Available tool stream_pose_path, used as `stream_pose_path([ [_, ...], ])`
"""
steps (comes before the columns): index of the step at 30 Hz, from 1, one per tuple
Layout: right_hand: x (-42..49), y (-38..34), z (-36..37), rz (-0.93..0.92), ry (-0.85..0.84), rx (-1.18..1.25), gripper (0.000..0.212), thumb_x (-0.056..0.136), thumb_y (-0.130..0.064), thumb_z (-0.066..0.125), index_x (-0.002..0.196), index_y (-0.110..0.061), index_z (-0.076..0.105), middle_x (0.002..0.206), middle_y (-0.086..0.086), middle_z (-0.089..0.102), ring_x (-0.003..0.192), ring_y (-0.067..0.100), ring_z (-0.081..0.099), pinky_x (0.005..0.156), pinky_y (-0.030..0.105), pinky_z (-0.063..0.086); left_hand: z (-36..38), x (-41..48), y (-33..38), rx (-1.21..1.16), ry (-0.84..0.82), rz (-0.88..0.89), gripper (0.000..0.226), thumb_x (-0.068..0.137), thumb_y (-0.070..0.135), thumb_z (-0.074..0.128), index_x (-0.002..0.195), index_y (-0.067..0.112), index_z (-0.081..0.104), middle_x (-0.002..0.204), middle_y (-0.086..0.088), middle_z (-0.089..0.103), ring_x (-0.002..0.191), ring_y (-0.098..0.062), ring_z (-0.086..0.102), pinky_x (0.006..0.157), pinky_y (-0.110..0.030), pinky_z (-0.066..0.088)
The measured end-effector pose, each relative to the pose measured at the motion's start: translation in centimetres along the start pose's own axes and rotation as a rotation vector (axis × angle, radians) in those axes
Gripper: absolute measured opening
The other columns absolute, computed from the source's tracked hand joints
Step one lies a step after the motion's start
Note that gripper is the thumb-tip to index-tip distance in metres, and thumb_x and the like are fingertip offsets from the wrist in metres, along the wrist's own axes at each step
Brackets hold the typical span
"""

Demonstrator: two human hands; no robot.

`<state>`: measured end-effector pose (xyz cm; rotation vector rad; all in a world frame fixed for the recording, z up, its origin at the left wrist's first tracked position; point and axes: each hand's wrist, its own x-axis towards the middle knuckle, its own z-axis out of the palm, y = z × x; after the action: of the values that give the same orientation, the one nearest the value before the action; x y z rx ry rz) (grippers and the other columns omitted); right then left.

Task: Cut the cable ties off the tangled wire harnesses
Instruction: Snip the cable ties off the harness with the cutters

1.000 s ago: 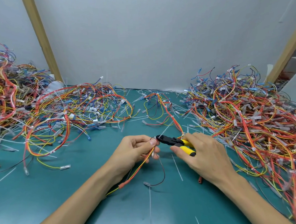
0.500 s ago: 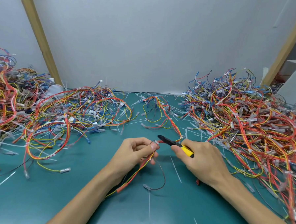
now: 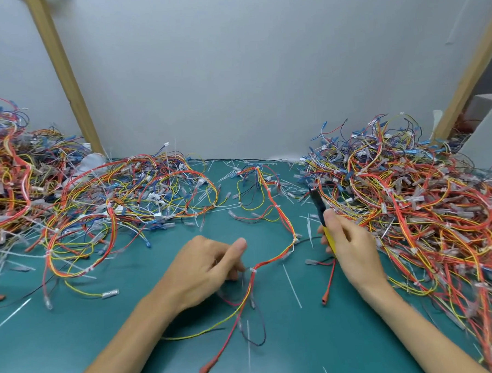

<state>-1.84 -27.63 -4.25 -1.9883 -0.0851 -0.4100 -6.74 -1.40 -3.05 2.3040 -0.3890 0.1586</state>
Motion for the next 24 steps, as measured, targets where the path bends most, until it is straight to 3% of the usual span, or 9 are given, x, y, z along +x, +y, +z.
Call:
stream_pose_path([
  [2,0.1,0.1,0.0,0.054,0.003,0.084,0.057,0.088,-0.066,0.044,0.074,-0.017,0.069,0.071,0.000,0.069,0.064,0.012,0.063,0.068,0.043,0.057,-0.1,0.1,-0.4,0.133,0.067,-0.014,0.070,0.093,0.066,0.021,0.071,0.025,0.074,0.062,0.020,0.067,0.061,0.000,0.063,0.069,-0.026,0.051],
  [6,0.3,-0.3,-0.5,0.170,0.024,0.252,0.062,0.080,-0.071,0.046,0.074,-0.015,0.070,0.062,-0.005,0.066,0.056,0.004,0.059,0.051,0.017,0.048,0.3,0.3,-0.9,0.133,0.070,-0.014,0.057,0.098,0.057,0.029,0.076,0.025,0.071,0.063,0.017,0.064,0.062,-0.004,0.061,0.068,-0.031,0.051],
  [13,1.0,0.0,-1.5,0.378,0.031,0.490,0.063,0.093,-0.065,0.042,0.079,-0.009,0.069,0.064,0.005,0.065,0.053,0.017,0.059,0.055,0.030,0.050,0.9,0.3,-0.9,0.223,0.068,-0.004,0.037,0.101,0.041,0.041,0.082,0.025,0.068,0.061,0.014,0.061,0.062,-0.002,0.058,0.064,-0.027,0.049],
  [20,1.2,0.2,-1.6,0.409,0.033,0.513,0.062,0.097,-0.059,0.041,0.082,-0.007,0.070,0.067,0.008,0.068,0.056,0.020,0.062,0.057,0.033,0.054,-1.6,4.1,-0.6,0.219,0.188,-0.047,0.016,0.097,0.020,0.055,0.089,0.019,0.068,0.071,0.009,0.069,0.065,-0.004,0.064,0.070,-0.025,0.049],
  [24,1.3,0.3,-1.6,0.403,0.032,0.501,0.064,0.097,-0.060,0.040,0.082,-0.006,0.071,0.068,0.008,0.068,0.059,0.021,0.063,0.057,0.032,0.054,-3.8,10.0,-1.1,0.446,0.119,-0.051,0.024,0.092,0.006,0.049,0.107,0.014,0.066,0.091,-0.001,0.072,0.088,-0.023,0.065,0.081,-0.036,0.050],
])
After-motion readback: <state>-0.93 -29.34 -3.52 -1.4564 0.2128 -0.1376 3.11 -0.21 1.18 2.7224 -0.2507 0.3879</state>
